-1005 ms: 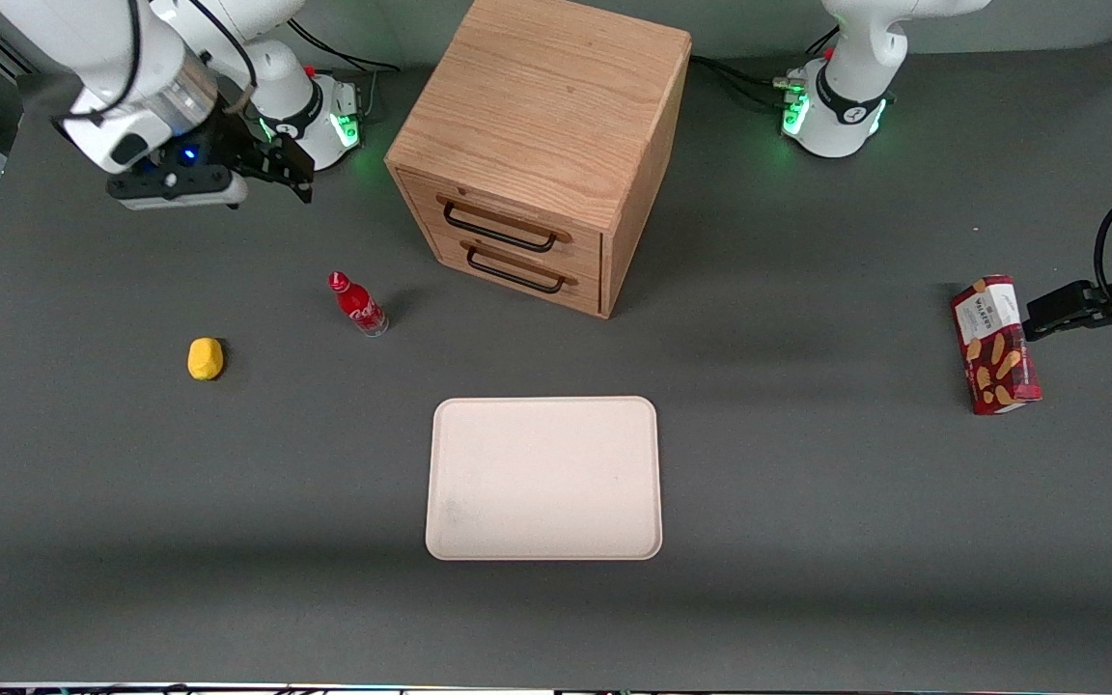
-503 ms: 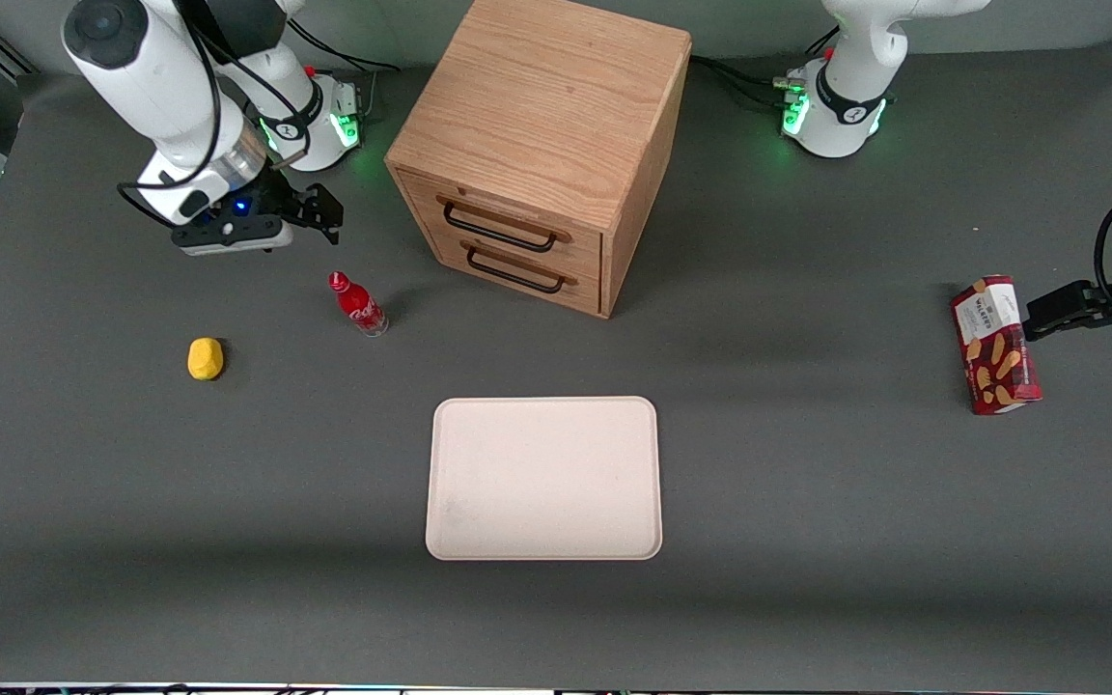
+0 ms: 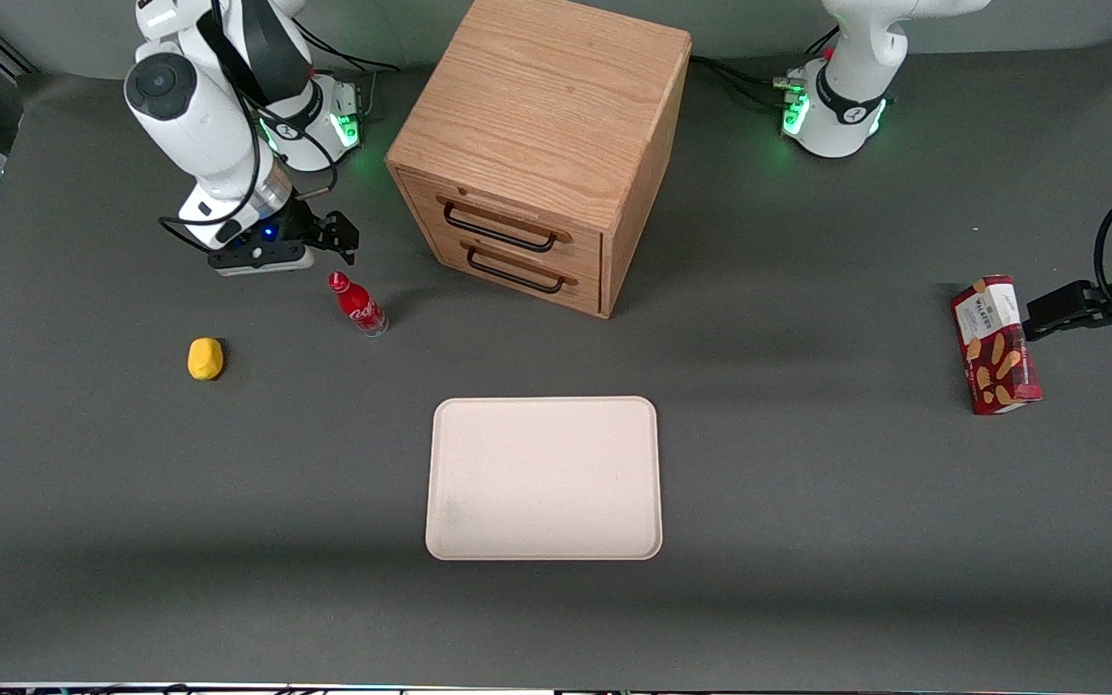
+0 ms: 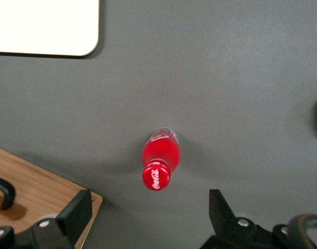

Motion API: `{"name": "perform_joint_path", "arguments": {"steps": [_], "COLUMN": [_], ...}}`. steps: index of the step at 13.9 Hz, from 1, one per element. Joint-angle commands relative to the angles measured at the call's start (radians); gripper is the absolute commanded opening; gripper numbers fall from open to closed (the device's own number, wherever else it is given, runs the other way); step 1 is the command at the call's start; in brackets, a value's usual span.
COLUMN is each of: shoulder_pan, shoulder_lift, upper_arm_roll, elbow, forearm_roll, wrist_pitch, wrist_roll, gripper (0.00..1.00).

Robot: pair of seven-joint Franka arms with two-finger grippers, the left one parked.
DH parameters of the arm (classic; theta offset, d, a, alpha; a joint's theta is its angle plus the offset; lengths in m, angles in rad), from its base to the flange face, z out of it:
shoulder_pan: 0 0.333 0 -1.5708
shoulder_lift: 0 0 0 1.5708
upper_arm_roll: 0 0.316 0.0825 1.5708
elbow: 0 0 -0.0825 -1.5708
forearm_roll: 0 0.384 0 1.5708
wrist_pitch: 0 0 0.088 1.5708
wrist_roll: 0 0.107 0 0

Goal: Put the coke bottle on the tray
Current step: 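Lower the right gripper and close it around the bottle's cap end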

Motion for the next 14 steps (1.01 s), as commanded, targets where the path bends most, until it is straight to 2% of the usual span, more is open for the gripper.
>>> {"name": "perform_joint_path", "arguments": {"steps": [1, 8, 14], "shoulder_pan": [-0.005, -0.008, -0.005], "shoulder_lift": [0.031, 0.084, 0.113], "upper_arm_roll": [-0.011, -0.028, -0.028], "elbow": [-0.041, -0.075, -0.075], "forearm_roll": [-0.013, -0.015, -0.013], "wrist_pitch": [0.089, 0.201, 0.209], "wrist_roll": [-0.004, 0.071, 0.080], "gripper": [1.00, 1.00, 1.00]}}
